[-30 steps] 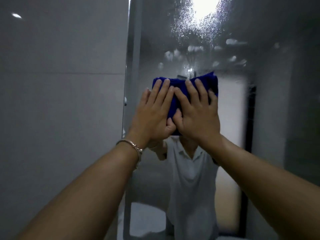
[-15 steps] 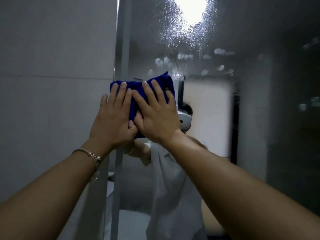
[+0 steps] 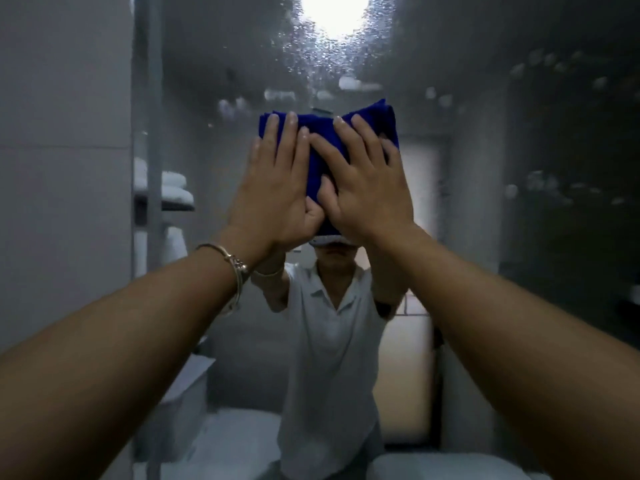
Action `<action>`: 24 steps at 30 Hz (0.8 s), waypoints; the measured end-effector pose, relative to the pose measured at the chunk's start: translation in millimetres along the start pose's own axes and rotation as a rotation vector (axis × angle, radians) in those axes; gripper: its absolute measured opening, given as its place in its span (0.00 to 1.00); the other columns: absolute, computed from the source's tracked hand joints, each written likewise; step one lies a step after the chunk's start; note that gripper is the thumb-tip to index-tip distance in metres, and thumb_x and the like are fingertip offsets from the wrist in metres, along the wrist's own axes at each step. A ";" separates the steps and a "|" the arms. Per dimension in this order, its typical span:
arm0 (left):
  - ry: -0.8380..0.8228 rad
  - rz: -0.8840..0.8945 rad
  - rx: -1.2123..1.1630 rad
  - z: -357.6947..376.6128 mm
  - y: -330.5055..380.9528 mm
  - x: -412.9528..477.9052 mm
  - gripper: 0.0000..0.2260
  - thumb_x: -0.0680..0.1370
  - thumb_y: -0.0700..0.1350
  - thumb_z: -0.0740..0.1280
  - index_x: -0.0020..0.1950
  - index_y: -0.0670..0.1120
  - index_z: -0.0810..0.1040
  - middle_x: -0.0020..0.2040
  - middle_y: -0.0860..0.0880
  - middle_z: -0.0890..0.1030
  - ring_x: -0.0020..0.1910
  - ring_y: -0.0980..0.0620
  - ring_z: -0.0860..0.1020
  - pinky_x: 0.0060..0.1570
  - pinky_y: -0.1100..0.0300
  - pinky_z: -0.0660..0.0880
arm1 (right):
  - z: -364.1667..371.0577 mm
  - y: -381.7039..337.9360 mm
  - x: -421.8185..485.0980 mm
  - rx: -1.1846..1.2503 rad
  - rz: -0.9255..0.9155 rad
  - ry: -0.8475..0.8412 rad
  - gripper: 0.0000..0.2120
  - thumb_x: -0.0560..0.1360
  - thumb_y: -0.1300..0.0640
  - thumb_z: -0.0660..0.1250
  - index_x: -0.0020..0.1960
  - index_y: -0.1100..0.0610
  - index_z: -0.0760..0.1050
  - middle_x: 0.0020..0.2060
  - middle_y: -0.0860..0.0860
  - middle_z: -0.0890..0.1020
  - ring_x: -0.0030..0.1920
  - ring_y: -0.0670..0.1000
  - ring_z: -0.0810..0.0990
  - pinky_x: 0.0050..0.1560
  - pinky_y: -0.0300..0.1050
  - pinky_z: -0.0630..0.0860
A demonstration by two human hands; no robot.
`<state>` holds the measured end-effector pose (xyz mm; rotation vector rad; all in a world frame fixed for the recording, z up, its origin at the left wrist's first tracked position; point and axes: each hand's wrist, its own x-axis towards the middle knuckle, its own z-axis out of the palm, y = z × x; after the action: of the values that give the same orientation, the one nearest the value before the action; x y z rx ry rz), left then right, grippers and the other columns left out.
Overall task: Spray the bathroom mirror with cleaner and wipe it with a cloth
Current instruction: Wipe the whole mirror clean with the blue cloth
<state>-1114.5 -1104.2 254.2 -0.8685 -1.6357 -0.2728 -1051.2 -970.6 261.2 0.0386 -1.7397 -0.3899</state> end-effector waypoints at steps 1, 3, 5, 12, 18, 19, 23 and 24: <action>0.006 0.016 0.005 3.0 14.3 6.1 0.36 0.71 0.52 0.49 0.75 0.34 0.53 0.76 0.35 0.53 0.75 0.36 0.49 0.72 0.42 0.49 | -4.9 14.2 -6.1 -0.010 0.014 -0.005 0.27 0.75 0.47 0.50 0.73 0.51 0.65 0.73 0.55 0.65 0.74 0.56 0.59 0.71 0.57 0.54; 0.010 0.036 0.010 8.4 43.8 15.9 0.35 0.71 0.52 0.48 0.75 0.35 0.53 0.76 0.35 0.53 0.75 0.36 0.49 0.72 0.43 0.48 | -14.4 41.5 -19.2 -0.020 0.035 -0.006 0.27 0.76 0.48 0.51 0.73 0.51 0.65 0.73 0.55 0.65 0.74 0.57 0.60 0.71 0.57 0.55; 0.014 0.051 0.000 13.2 74.5 23.6 0.35 0.71 0.53 0.48 0.75 0.35 0.54 0.76 0.35 0.53 0.75 0.36 0.49 0.72 0.43 0.48 | -23.9 68.7 -33.8 -0.032 0.051 -0.006 0.27 0.76 0.48 0.52 0.73 0.52 0.66 0.73 0.56 0.66 0.74 0.58 0.60 0.71 0.57 0.55; 0.028 0.034 0.040 34.0 166.7 34.2 0.35 0.71 0.52 0.49 0.75 0.36 0.56 0.75 0.35 0.55 0.75 0.36 0.52 0.72 0.43 0.52 | -47.8 144.5 -81.5 -0.049 0.077 -0.028 0.27 0.76 0.48 0.51 0.74 0.51 0.64 0.74 0.55 0.64 0.75 0.56 0.58 0.72 0.53 0.50; 0.010 -0.043 0.064 44.4 209.1 16.4 0.34 0.71 0.51 0.50 0.75 0.36 0.55 0.75 0.36 0.55 0.75 0.37 0.52 0.72 0.43 0.54 | -45.2 169.2 -112.0 -0.029 0.010 0.046 0.26 0.76 0.49 0.53 0.72 0.52 0.68 0.72 0.57 0.68 0.73 0.57 0.61 0.71 0.55 0.54; -0.002 -0.048 0.064 46.2 214.7 10.6 0.34 0.71 0.50 0.50 0.75 0.36 0.55 0.76 0.36 0.55 0.75 0.37 0.52 0.73 0.43 0.53 | -44.4 169.7 -119.6 -0.020 0.012 0.055 0.25 0.75 0.49 0.53 0.71 0.52 0.68 0.71 0.57 0.68 0.73 0.57 0.61 0.71 0.55 0.54; -0.002 -0.036 0.089 54.5 231.9 -15.3 0.34 0.70 0.49 0.53 0.74 0.35 0.58 0.75 0.35 0.57 0.75 0.36 0.53 0.72 0.42 0.55 | -40.9 167.8 -154.1 -0.001 0.019 0.083 0.25 0.74 0.50 0.55 0.70 0.52 0.70 0.70 0.57 0.70 0.71 0.57 0.60 0.69 0.56 0.55; -0.002 -0.037 0.081 56.9 235.9 -22.7 0.34 0.70 0.49 0.54 0.74 0.35 0.58 0.75 0.35 0.57 0.75 0.36 0.53 0.72 0.42 0.56 | -39.9 167.1 -163.3 0.002 0.018 0.090 0.25 0.74 0.50 0.56 0.70 0.52 0.69 0.70 0.58 0.70 0.71 0.57 0.60 0.69 0.56 0.55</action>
<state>-999.7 -914.8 152.3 -0.7781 -1.6547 -0.2298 -947.1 -783.7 159.2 0.0418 -1.6501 -0.3677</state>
